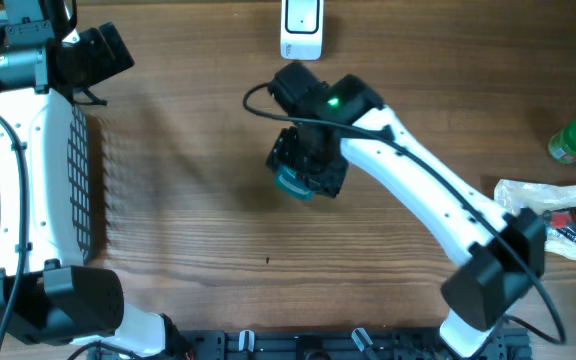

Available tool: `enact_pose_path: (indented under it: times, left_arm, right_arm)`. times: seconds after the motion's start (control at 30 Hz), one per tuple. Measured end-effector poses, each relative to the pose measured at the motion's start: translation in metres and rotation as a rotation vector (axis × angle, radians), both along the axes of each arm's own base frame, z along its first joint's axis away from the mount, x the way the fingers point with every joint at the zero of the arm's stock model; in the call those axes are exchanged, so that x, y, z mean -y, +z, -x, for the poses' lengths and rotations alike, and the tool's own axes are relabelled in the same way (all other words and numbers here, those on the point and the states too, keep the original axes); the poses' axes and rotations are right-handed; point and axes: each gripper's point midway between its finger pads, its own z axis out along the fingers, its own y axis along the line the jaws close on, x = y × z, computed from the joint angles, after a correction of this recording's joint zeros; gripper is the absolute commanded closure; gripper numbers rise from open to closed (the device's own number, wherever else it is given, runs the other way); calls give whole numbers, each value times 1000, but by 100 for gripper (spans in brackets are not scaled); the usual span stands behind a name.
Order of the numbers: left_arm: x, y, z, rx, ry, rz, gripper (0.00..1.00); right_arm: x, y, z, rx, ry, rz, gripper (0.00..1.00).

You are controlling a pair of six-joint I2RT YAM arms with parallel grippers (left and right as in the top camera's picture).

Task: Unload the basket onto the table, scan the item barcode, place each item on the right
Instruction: 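Lift the bottle with the right gripper and carry it toward the scanner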

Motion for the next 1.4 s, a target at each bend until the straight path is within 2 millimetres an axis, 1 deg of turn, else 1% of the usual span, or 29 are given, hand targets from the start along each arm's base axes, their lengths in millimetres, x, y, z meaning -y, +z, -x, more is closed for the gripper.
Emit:
enact_pose_path:
  times: [0.07,0.13,0.27,0.5,0.7,0.8,1.03,1.4]
  left_arm:
    - [0,0,0,0,0,0,0]
    - [0,0,0,0,0,0,0]
    - [0,-1,1,-7,0,1,0]
    - [1,-6,8,-40,0,6,0]
    - [3,-12,17,-84,0,13,0]
    - [3,-14,20,-101,0,15,0]
    - [3,-14,21,-103,0,16,0]
    - [3,-14,21,-103,0,16,0]
  right_arm:
    - [-6,10,2,-23,0,-66,23]
    - [-11,16,5,-56,3,-120,23]
    - [-17,29,13,-173,9,-268,23]
    - [-13,53,6,-272,-22,-463,23]
    - [-5,67,3,-348,-74,-561,23]
    - [-2,72,1,-370,-95,-590,22]
    - [7,77,-9,-376,-134,-629,23]
    - [7,80,-9,-376,-123,-649,25]
